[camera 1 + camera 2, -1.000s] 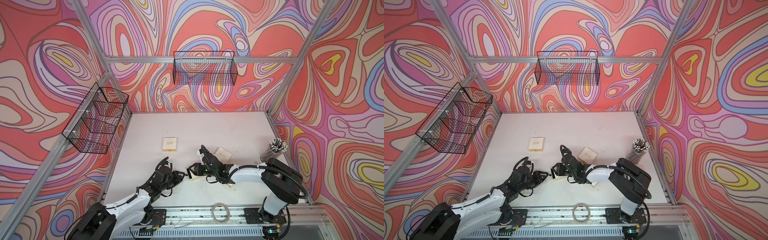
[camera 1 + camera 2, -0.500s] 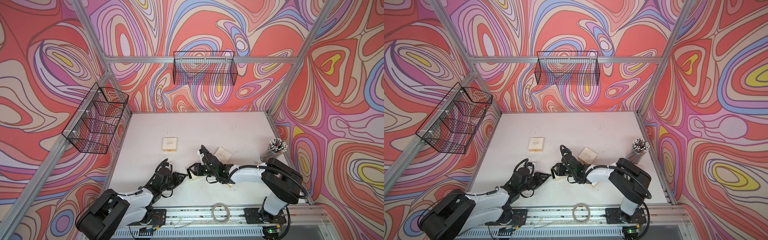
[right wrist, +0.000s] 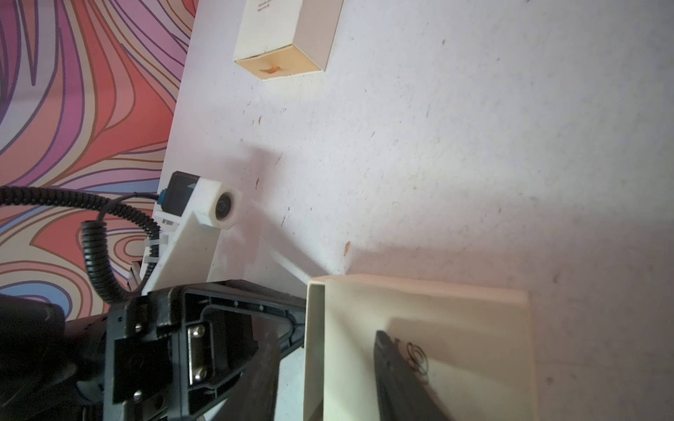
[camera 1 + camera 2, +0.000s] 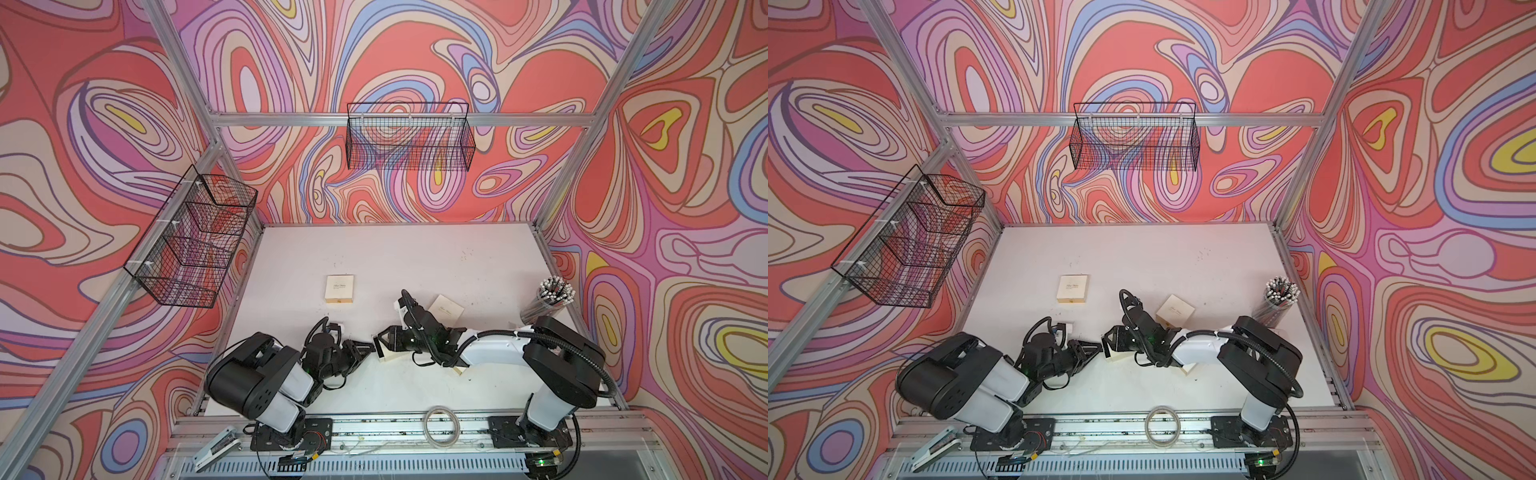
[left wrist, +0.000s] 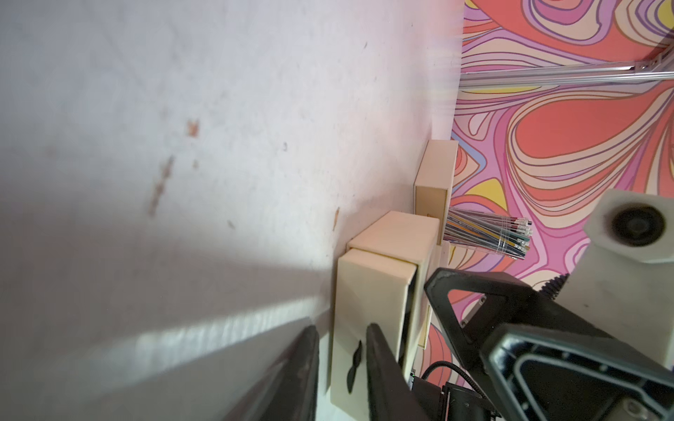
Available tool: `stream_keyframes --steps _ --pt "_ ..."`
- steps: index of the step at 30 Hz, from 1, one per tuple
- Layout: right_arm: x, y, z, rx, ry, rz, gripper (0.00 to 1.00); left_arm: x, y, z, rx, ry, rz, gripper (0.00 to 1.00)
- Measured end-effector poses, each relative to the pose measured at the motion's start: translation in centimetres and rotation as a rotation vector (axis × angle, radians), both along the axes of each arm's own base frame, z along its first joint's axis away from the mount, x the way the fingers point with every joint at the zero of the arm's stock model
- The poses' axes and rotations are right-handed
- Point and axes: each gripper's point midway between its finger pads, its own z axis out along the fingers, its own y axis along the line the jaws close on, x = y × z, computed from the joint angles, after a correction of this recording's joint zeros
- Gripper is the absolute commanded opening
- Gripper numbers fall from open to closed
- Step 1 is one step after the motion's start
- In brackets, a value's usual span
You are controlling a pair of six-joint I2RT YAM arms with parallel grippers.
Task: Take out the earrings from the drawer-style jewelry box
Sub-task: Open the drawer in the jewelry box.
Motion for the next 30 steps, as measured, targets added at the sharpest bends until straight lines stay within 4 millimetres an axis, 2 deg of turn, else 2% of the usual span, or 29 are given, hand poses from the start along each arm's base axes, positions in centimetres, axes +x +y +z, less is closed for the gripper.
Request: stream_keyframes --steps 9,18,21,25,30 --pt "0.0 0.0 0.0 -0.001 0.001 0.0 0.43 -0.2 -0.3 -0.1 -0.024 0.003 -0.015 0.17" --pt "0.2 0.2 0.0 0.001 -0.001 0.001 0.43 -0.3 -0.4 -0.2 -0.028 0.01 -0.02 0.08" --pt "0.2 0.2 0.0 0.001 -0.001 0.0 0.43 -0.2 -0.4 0.2 -0.034 -0.002 -0.022 0.01" --pt "0.2 0.2 0.0 0.001 -0.001 -0.002 0.43 -0.2 -0.5 0.3 -0.037 -0.007 -0.025 0.0" --pt "0.3 0.0 0.0 -0.005 -0.003 -0.01 0.43 -0.3 -2.2 0.5 -0.039 -0.017 -0.073 0.0"
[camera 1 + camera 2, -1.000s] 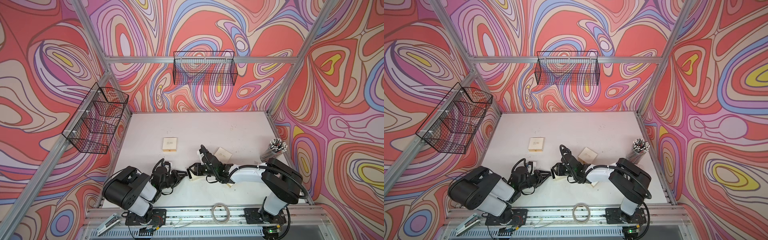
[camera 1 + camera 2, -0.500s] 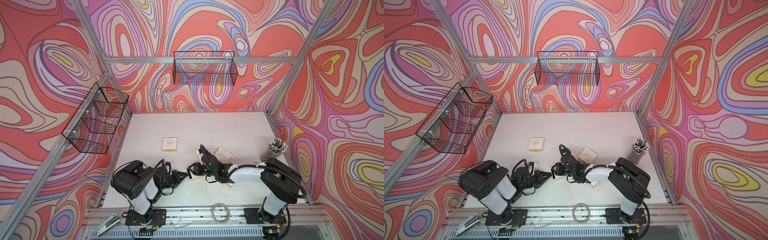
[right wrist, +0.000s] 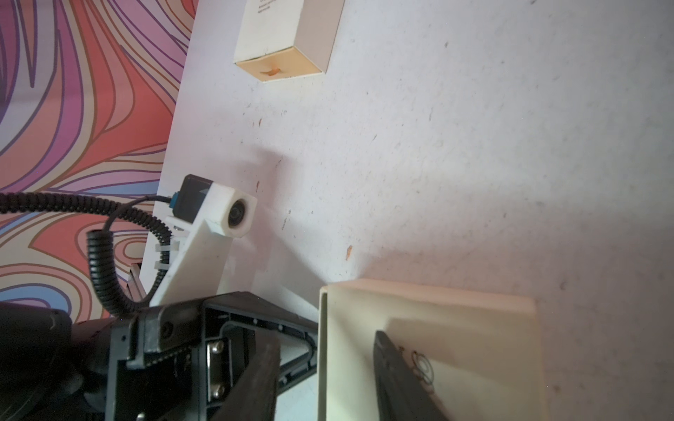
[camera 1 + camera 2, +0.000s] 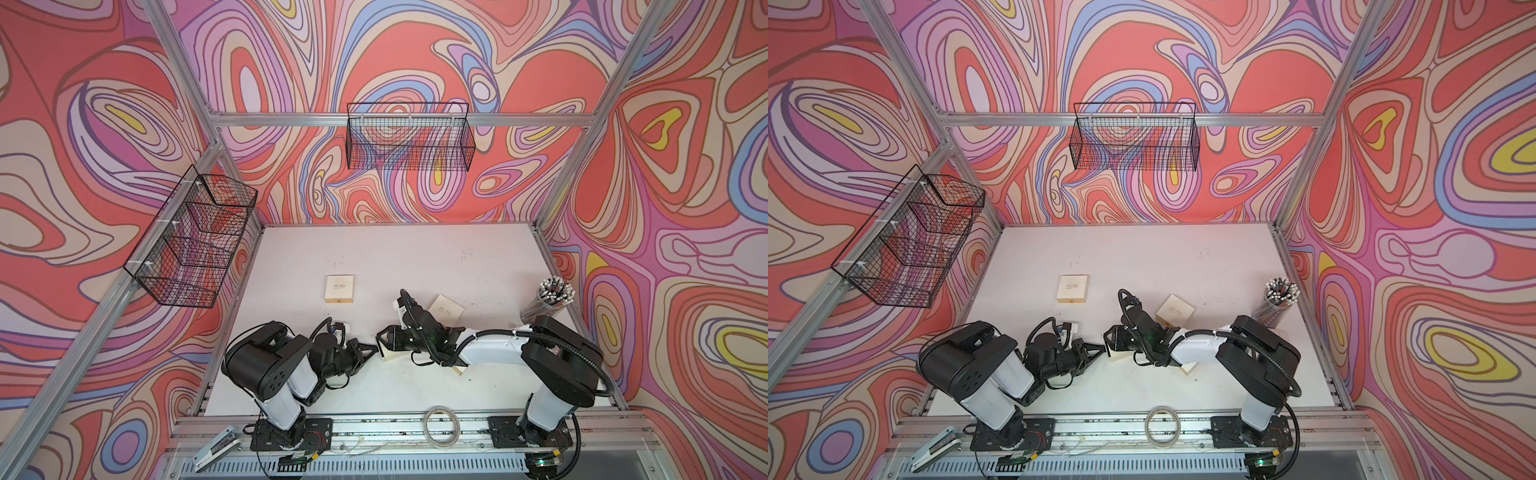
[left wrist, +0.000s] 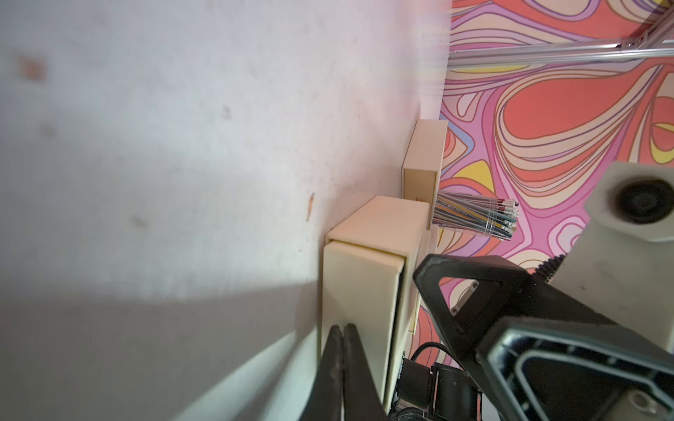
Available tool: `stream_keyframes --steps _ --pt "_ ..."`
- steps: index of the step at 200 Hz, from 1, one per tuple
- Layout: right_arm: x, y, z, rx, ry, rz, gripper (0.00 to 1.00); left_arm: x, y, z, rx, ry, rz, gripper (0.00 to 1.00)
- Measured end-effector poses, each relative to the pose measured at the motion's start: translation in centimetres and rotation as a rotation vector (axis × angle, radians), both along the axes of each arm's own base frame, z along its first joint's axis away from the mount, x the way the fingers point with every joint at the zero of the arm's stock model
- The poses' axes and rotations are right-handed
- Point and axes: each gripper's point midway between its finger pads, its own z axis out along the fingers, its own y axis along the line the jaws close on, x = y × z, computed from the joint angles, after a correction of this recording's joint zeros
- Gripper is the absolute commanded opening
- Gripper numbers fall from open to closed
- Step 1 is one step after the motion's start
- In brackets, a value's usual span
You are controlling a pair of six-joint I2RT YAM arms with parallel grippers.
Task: Take out the earrings from the drawer-style jewelry box
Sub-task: Open the drawer in the jewelry box.
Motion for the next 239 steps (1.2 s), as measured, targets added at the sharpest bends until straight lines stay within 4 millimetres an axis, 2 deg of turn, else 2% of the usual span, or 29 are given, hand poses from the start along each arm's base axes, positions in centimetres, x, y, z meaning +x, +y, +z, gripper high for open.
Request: stream_keyframes --steps 45,62,97,144,239 --pt "0.4 -2.4 0.1 -0.039 -0.001 -0.074 0.44 0.8 -2.5 0.1 -0.008 -0.014 -0.052 0.0" --pt "0.5 -3.1 0.1 -0.054 -0.004 -0.092 0.44 1.0 -2.7 0.2 -0.011 -0.016 -0.048 0.0" --pt "0.5 -3.3 0.0 -0.059 -0.007 -0.098 0.44 1.1 -2.9 0.1 -0.012 -0.006 -0.049 0.0" --pt "0.7 -2.9 0.5 -0.035 -0.016 -0.092 0.44 0.6 -2.5 0.0 -0.014 0.002 -0.045 0.0" --pt "0.8 -2.9 -0.1 -0.036 -0.005 -0.106 0.43 -0.8 -0.8 -0.3 0.013 0.013 -0.002 0.0"
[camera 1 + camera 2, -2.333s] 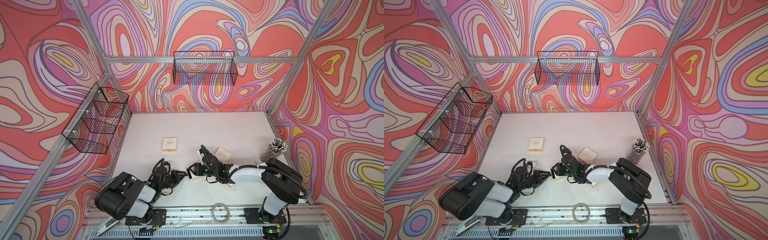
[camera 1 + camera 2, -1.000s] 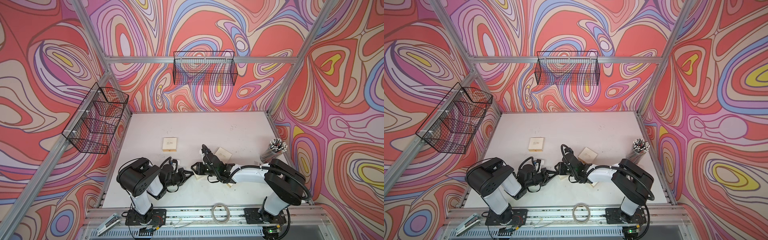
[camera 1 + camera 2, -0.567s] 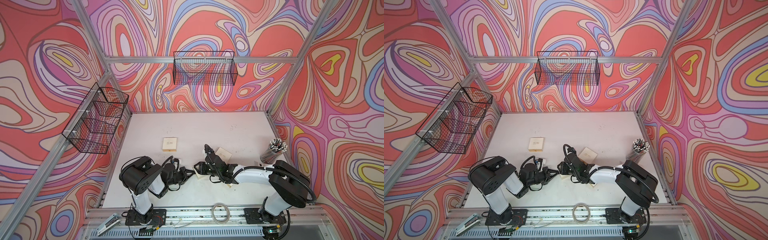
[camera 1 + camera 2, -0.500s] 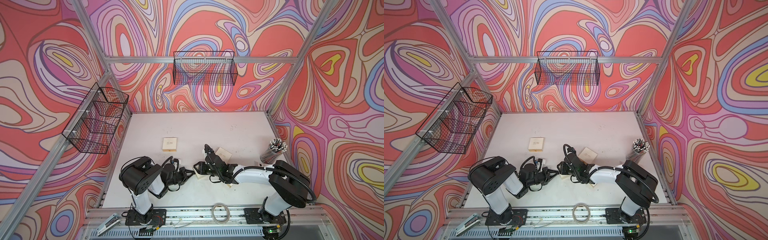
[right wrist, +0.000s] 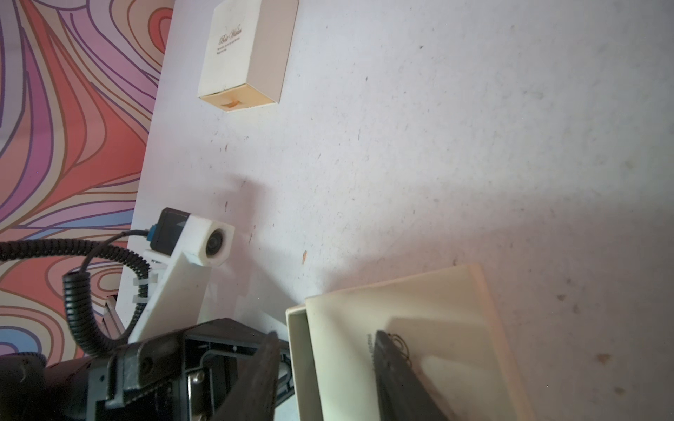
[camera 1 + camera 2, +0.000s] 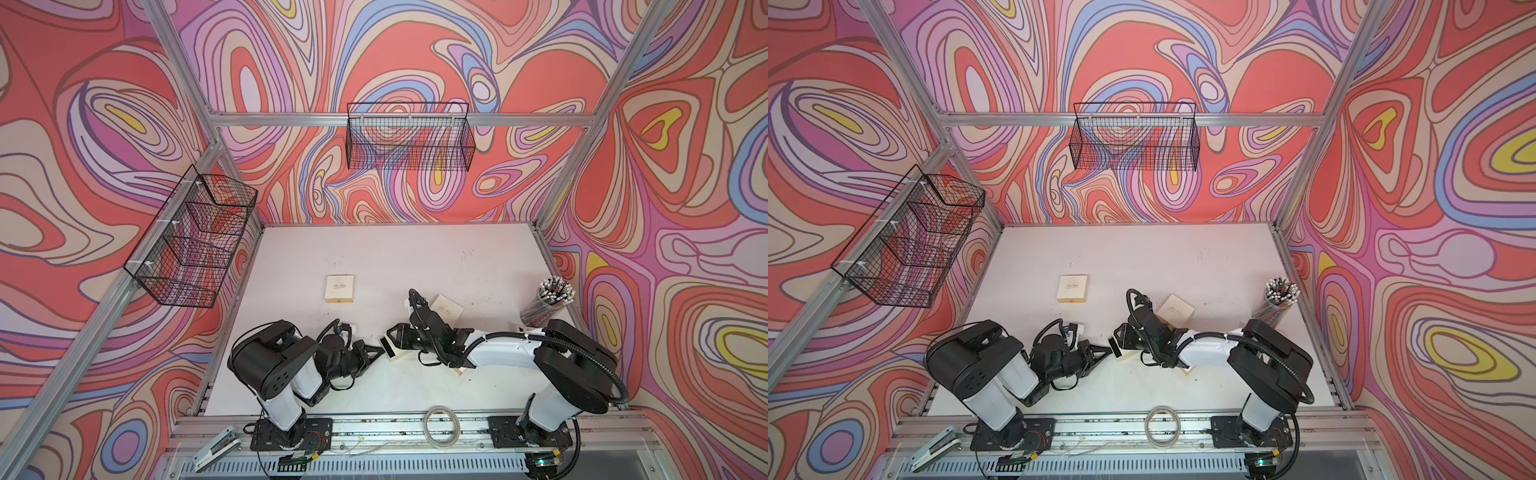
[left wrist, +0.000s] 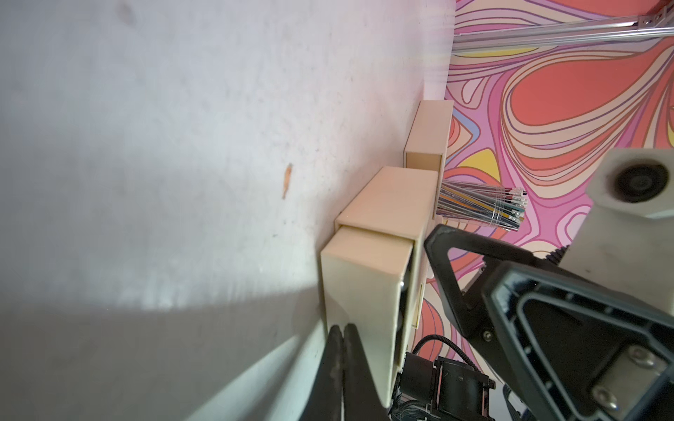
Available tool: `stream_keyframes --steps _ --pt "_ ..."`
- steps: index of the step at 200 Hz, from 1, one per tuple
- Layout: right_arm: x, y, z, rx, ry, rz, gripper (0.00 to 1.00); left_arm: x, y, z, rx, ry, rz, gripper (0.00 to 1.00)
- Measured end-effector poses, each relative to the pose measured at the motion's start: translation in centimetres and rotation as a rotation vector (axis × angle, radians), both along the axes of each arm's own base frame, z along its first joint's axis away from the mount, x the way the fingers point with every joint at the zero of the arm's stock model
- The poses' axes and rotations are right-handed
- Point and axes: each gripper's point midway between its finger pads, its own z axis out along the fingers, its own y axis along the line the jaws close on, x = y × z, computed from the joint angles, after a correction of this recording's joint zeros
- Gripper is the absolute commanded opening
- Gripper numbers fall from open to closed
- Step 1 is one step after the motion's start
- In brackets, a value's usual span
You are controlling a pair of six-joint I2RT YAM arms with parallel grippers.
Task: Take out the earrings from the drawer-style jewelry box
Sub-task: Open the drawer in the jewelry box.
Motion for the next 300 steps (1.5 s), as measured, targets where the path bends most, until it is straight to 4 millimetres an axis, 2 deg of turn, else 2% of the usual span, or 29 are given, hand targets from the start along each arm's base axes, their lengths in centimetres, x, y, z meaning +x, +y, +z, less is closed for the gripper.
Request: stream_keyframes --steps 50,98,124,161,226,238,264,300 --pt "0.1 0.0 0.0 0.004 0.0 -0.003 0.43 0.0 0.7 1.1 0.027 -0.025 0.024 0.0" --pt "0.2 0.3 0.3 0.017 -0.01 -0.003 0.43 -0.4 2.3 2.4 0.097 -0.059 0.063 0.0" --pt "0.2 0.3 0.2 0.016 -0.009 -0.002 0.43 -0.9 3.1 1.9 0.143 -0.042 0.077 0.0" --pt "0.3 0.5 0.0 0.019 -0.009 0.0 0.43 -1.7 4.0 0.2 0.205 0.02 0.083 0.0" --pt "0.3 0.6 0.0 0.025 -0.012 0.003 0.43 -2.1 4.6 0.3 0.237 0.016 0.081 0.0" --pt "0.3 0.7 0.1 0.026 -0.012 0.004 0.44 -2.1 4.6 0.5 0.246 0.016 0.077 0.13" --pt "0.3 0.7 0.1 0.02 -0.014 0.01 0.44 -2.1 4.6 0.6 0.27 0.018 0.065 0.29" --pt "0.4 1.0 0.4 -0.005 -0.016 0.033 0.44 -2.4 4.9 1.6 0.29 0.008 0.055 0.35"
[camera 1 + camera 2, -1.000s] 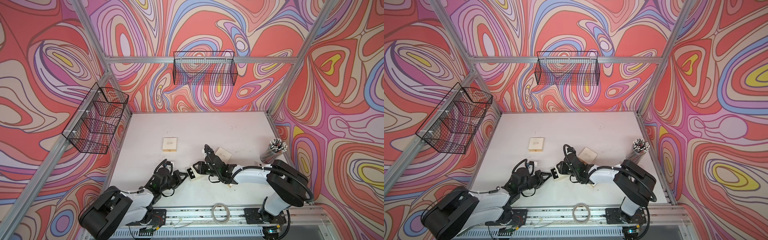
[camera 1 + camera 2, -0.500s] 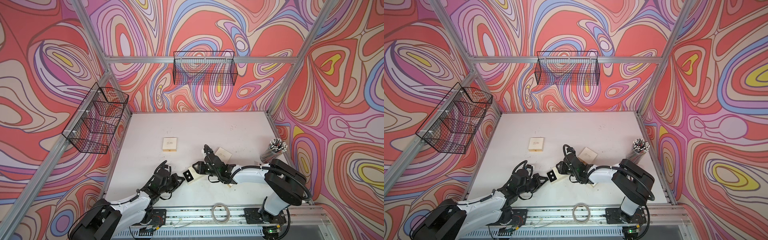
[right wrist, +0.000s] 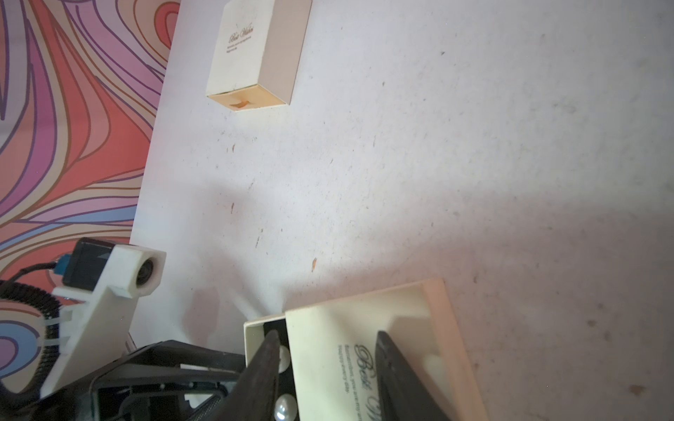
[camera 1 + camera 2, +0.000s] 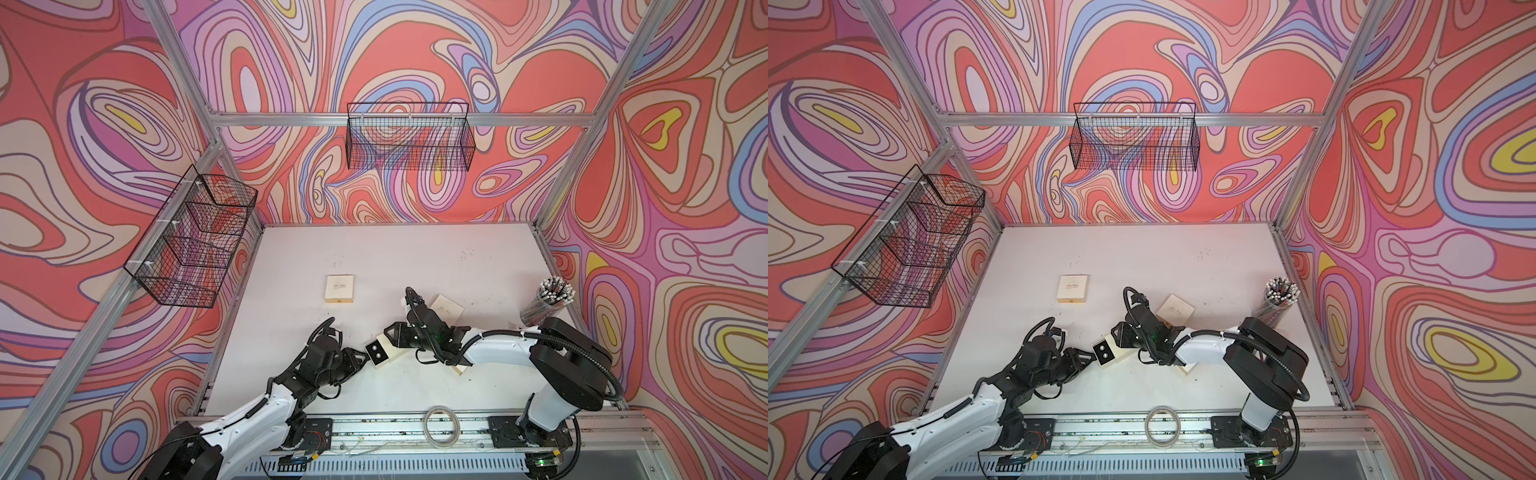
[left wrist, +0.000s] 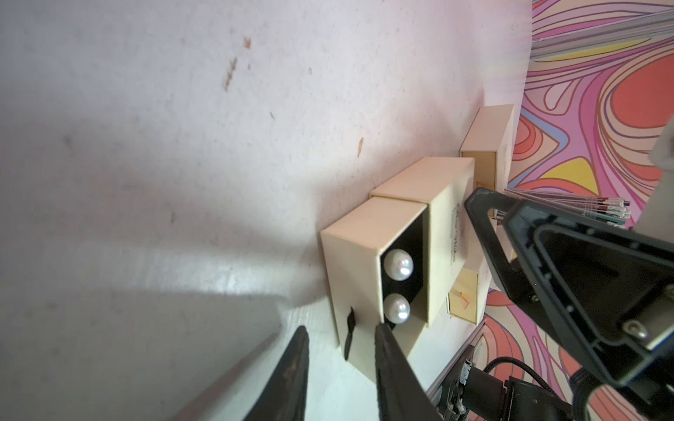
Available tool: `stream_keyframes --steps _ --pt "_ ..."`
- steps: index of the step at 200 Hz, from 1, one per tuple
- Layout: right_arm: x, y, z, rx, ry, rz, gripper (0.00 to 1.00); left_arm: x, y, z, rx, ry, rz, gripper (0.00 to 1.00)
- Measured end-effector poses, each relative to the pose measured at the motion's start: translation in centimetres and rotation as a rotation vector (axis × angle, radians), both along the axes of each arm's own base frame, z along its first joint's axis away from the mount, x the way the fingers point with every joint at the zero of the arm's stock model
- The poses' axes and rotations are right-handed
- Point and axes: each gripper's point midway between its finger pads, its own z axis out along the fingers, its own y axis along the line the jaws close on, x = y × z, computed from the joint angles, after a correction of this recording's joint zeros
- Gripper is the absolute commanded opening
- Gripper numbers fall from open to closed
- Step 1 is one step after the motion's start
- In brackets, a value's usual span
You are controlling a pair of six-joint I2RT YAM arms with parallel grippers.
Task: Take out the earrings from the drawer-style jewelry box
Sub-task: Open the drawer in the jewelry box, then pick up the earring from the drawer.
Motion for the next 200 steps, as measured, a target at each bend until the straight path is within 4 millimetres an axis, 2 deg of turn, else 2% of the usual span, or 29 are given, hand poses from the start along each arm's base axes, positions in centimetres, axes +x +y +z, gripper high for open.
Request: stream_keyframes --steps 21,36,61,74,90,100,130,135,151,167,200 --pt "0.1 0.1 0.7 -0.014 -0.013 0.014 0.44 0.1 0.3 1.9 0.011 -0.035 0.001 0.45" --pt "0.4 0.3 1.7 -0.019 -0.032 0.024 0.45 0.3 0.6 3.7 0.023 -0.074 0.005 0.46" --pt "0.9 0.7 4.5 -0.008 -0.088 0.033 0.47 0.7 0.8 7.0 0.081 -0.124 -0.029 0.45" --pt "1.1 0.4 6.0 -0.006 -0.119 0.034 0.51 1.1 0.5 8.5 0.12 -0.14 -0.069 0.45" --pt "1.2 -0.2 7.7 -0.005 -0.154 0.03 0.58 1.5 0.1 9.2 0.167 -0.141 -0.116 0.44" --pt "1.1 -0.8 8.5 -0.012 -0.171 0.024 0.63 1.8 -0.3 9.4 0.203 -0.133 -0.153 0.43" --pt "0.6 -2.9 11.1 -0.031 -0.22 0.007 0.95 1.8 -2.2 8.9 0.308 -0.102 -0.296 0.4" --pt "0.5 -3.3 11.5 -0.032 -0.23 0.006 0.98 1.7 -2.5 8.8 0.321 -0.101 -0.314 0.4" --pt "-0.1 -4.6 12.9 -0.027 -0.254 -0.002 0.98 1.4 -3.6 8.3 0.38 -0.091 -0.378 0.38" --pt "-0.8 -5.6 13.5 -0.028 -0.262 -0.005 0.98 1.3 -4.1 7.5 0.424 -0.074 -0.406 0.37" --pt "-2.0 -7.4 12.3 -0.065 -0.238 -0.008 0.98 1.4 -3.7 5.5 0.498 -0.024 -0.4 0.35"
